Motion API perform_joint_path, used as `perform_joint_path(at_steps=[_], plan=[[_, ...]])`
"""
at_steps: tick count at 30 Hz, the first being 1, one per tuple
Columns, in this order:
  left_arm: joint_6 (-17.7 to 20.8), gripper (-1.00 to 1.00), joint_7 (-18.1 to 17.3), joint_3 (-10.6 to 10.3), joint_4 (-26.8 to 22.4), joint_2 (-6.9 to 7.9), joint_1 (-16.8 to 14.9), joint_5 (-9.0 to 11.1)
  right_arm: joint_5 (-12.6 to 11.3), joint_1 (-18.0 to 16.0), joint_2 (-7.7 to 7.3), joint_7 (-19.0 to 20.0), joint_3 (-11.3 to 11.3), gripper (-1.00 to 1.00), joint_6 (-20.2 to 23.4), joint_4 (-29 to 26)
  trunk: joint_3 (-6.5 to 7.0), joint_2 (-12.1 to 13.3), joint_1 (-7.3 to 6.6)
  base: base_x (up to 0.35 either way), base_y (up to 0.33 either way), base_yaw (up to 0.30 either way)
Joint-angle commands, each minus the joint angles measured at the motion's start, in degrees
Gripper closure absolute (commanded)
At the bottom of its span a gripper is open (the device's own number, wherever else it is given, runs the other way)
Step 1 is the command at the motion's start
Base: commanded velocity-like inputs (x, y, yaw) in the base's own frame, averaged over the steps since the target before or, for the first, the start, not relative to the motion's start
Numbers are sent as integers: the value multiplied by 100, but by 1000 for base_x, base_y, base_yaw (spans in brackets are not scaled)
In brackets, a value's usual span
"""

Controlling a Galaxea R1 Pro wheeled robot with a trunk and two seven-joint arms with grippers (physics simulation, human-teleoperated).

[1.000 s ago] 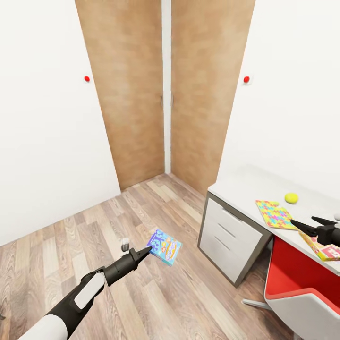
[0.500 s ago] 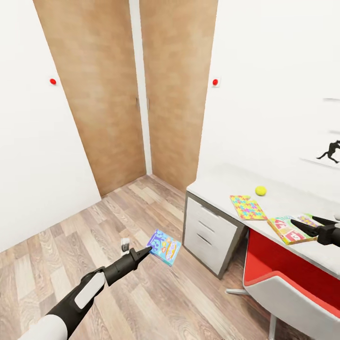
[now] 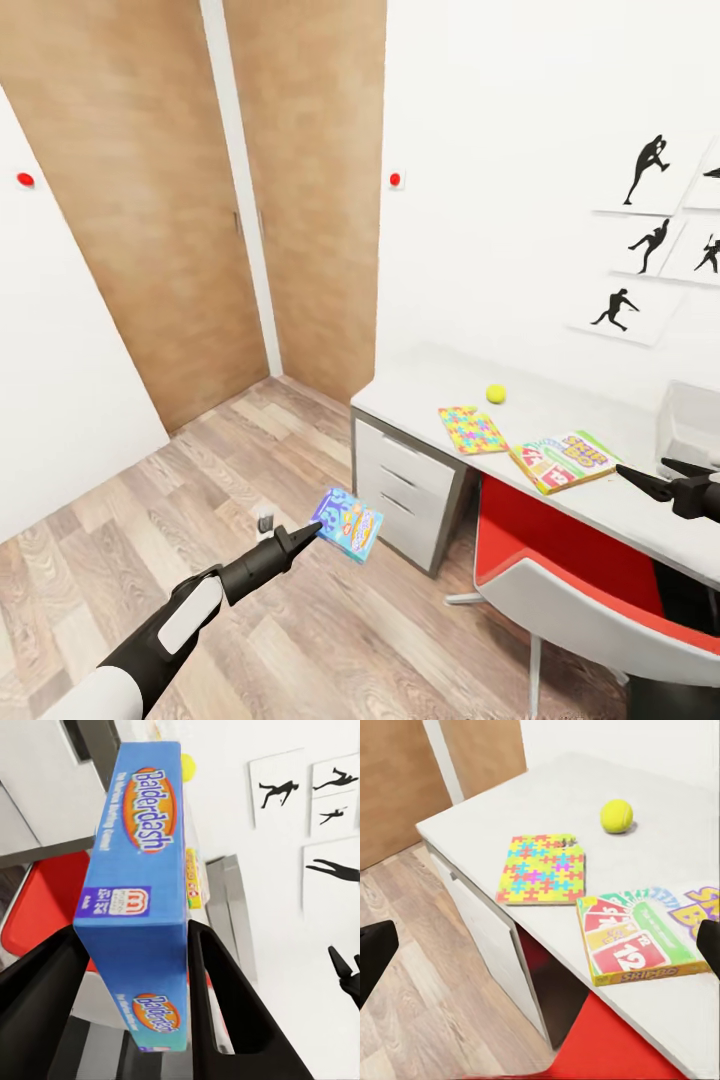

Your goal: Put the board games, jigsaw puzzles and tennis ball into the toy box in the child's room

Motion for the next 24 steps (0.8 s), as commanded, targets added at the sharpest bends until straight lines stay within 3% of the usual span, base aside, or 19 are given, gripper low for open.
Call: perform_joint_path(at_steps=[1, 8, 24], plan=[[47, 100, 2, -20, -3, 8, -4, 67, 48, -9, 6, 52, -7, -100, 48, -6, 12, 36, -22, 0, 0, -294], [47, 100, 4, -20, -3, 2, -4, 63, 47, 5, 12, 56, -8, -100, 38, -6, 138, 317, -176, 0, 0, -245], [336, 100, 8, 3, 4, 12, -4, 81, 47, 16, 44, 71, -20, -100, -63, -6, 425, 959, -527, 0, 0, -13]])
